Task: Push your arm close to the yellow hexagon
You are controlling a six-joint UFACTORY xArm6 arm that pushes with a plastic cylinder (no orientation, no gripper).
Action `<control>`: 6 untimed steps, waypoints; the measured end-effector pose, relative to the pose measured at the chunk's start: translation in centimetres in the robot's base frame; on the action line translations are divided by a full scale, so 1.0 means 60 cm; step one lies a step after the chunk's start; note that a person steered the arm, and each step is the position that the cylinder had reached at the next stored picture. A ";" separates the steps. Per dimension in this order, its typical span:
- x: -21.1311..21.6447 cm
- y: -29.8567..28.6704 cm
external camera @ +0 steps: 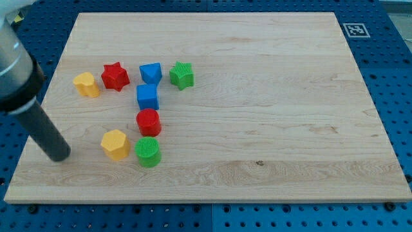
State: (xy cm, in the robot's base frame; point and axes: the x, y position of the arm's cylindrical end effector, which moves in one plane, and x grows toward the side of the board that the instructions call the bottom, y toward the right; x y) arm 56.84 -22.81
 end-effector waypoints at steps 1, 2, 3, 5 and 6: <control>0.051 0.057; 0.061 0.136; 0.061 0.157; 0.055 0.164; 0.019 0.164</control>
